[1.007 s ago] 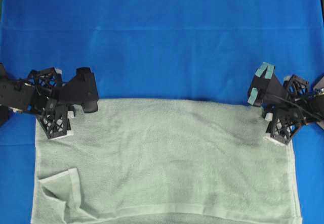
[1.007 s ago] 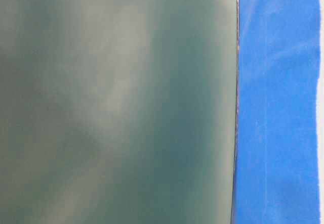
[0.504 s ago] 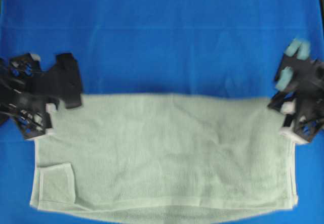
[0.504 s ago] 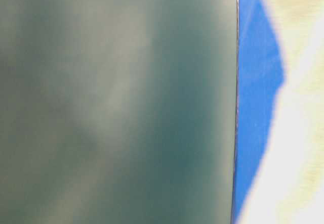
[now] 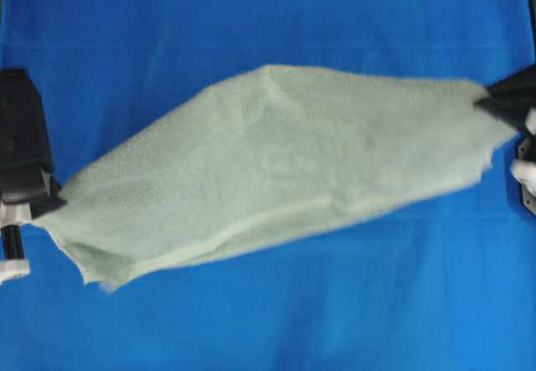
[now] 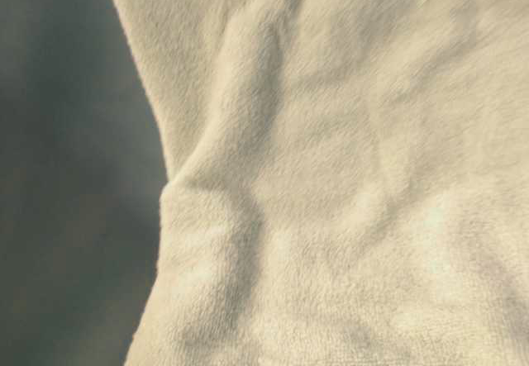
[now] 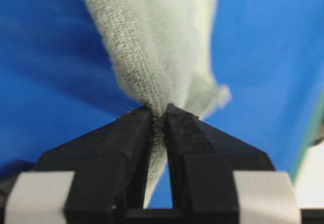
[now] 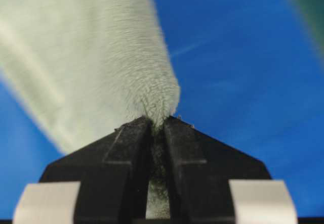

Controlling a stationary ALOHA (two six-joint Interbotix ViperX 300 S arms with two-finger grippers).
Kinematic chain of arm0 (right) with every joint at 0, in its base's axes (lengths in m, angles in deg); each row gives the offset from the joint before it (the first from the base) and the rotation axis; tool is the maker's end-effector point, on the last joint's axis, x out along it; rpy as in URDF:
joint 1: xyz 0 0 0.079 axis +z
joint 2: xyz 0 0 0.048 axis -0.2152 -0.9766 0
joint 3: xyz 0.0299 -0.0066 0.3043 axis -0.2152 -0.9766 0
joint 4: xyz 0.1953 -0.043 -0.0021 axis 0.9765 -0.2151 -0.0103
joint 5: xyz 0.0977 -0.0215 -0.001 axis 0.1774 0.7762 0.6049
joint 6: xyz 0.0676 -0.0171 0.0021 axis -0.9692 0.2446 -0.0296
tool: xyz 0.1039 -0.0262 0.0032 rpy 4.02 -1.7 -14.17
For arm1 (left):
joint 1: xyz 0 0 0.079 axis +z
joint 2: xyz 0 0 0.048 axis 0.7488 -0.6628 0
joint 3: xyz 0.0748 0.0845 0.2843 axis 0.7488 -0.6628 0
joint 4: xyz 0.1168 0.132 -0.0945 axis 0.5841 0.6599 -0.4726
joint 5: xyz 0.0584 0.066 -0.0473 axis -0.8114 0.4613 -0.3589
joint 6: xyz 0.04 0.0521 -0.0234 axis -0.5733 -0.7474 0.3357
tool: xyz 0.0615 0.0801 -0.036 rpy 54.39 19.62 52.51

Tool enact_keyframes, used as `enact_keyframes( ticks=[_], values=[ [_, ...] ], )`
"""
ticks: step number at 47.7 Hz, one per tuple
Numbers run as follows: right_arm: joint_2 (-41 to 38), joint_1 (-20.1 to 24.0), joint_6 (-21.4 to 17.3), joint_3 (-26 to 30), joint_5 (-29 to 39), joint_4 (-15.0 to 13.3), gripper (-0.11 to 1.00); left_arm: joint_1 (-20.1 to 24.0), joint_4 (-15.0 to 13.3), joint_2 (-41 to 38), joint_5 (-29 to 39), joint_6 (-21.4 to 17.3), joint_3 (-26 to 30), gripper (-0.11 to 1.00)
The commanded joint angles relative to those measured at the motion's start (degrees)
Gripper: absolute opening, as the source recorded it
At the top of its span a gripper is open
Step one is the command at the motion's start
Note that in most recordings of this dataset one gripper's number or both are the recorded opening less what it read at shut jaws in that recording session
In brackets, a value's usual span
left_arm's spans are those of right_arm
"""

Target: Fold a bath towel.

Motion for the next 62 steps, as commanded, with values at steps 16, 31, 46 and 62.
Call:
enact_keyframes(
  ticks=[16, 31, 46, 62],
  values=[
    [-7.3, -26.8, 9.8, 3.3, -11.2, -6.7, 0.10, -7.4, 0.8, -10.7, -9.7, 3.6, 12.4, 0.08],
    [-13.0, -36.1, 13.7, 6.3, -23.0, -6.6, 0.10, -7.6, 2.6, -18.6, -10.1, 0.0, 21.9, 0.08],
    [-2.4, -29.2, 13.2, 1.8, -11.5, -5.2, 0.10, -6.3, 4.0, -28.4, -11.7, -4.7, 34.0, 0.08],
    [5.2, -13.7, 6.0, 0.8, 12.3, -5.2, 0.10, -6.4, 4.2, -30.1, -7.2, -6.5, 33.8, 0.08]
  ],
)
